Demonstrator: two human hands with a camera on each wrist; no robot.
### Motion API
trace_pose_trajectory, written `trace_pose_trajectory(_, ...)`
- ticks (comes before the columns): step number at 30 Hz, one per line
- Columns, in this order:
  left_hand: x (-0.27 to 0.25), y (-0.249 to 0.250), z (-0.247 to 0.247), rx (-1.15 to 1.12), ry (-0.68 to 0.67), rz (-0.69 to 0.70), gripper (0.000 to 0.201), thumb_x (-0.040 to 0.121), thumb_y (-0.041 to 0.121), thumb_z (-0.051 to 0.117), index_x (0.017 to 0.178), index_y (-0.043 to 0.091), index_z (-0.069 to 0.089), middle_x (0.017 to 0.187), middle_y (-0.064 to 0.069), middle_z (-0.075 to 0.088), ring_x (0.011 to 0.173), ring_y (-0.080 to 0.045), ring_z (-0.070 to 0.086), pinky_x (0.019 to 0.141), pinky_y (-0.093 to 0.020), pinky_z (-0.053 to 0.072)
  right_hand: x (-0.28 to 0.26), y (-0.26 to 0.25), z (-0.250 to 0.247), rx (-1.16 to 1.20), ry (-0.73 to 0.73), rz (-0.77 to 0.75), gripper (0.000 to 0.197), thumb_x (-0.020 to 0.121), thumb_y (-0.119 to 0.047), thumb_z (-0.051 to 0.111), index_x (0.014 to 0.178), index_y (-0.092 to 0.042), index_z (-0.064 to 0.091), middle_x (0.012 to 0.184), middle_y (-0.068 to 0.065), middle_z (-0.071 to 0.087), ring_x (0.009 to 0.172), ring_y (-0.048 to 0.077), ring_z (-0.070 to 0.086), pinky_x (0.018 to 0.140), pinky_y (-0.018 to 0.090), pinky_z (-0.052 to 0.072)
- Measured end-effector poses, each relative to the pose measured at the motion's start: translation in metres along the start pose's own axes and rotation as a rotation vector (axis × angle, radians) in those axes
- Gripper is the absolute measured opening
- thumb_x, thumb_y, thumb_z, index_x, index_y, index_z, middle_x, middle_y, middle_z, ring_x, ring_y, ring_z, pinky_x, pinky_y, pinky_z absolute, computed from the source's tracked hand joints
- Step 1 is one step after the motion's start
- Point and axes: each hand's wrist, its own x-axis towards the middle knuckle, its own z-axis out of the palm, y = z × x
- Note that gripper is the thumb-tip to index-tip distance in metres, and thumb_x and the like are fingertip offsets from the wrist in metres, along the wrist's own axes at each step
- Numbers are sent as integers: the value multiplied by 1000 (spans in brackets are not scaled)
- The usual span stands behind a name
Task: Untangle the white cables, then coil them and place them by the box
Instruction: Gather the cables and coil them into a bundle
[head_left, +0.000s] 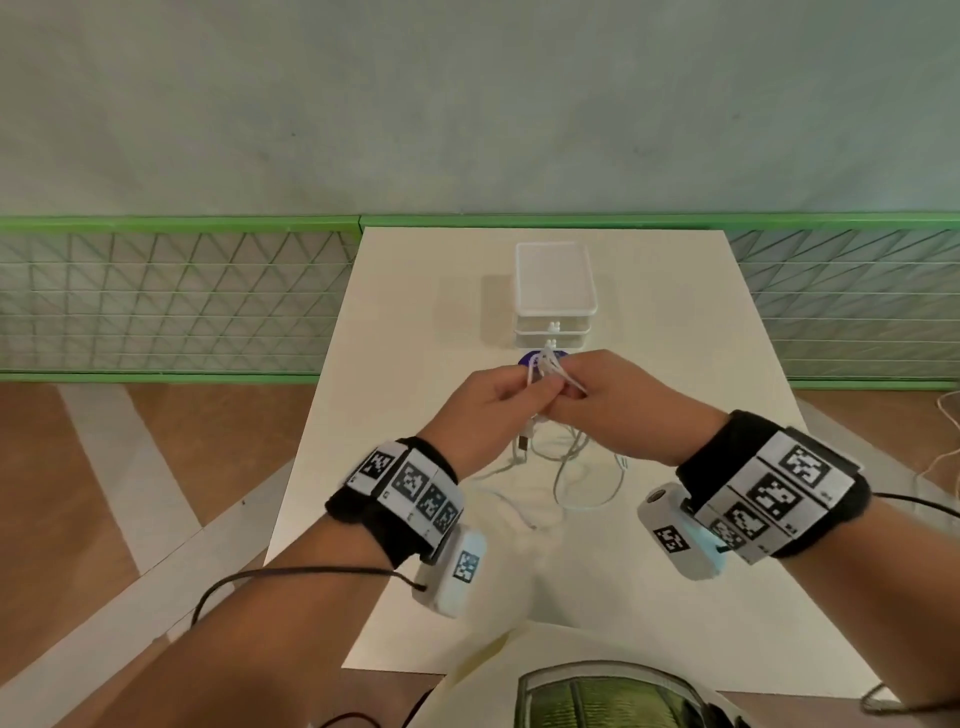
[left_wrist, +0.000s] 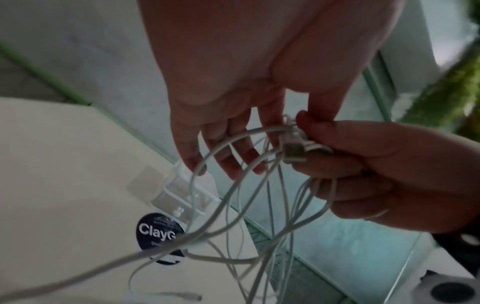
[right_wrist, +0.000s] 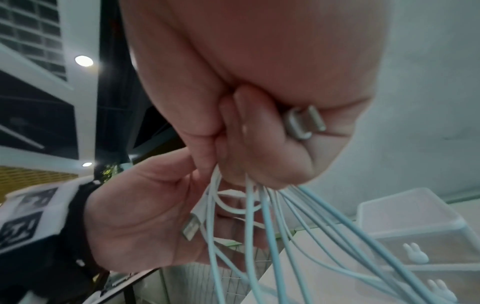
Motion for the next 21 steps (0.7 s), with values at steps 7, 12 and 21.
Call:
trace_pose_trajectory(7,7,-25,-16,-71,171,-152,33,103,24,50,80,12,70,79,-5,74,70,-12,63,75,-29,46,-5,7,-13,-34,72,48,49,96,-33,66,64,-15,34,58,-7,27,49,9,25,49,23,25)
trace_pose_trajectory(12,-3,-51,-42,144,201,-182,38,106,23,41,74,10,58,75,-16,72,62,-19,61,75,-44,52,-15,25,-32,76,121,155,48,95,-33,67,64,-18,35,51,-13,28,47,7,25,45,16,23)
trace_pose_trajectory(21,-13,-82,-49,464,-11,-213,27,104,33,44,84,15,53,85,-4,70,78,-27,61,79,-42,50,-24,27,-38,117,46,163,46,95,-24,69,63,-18,36,48,-14,35,43,4,29,43,11,26)
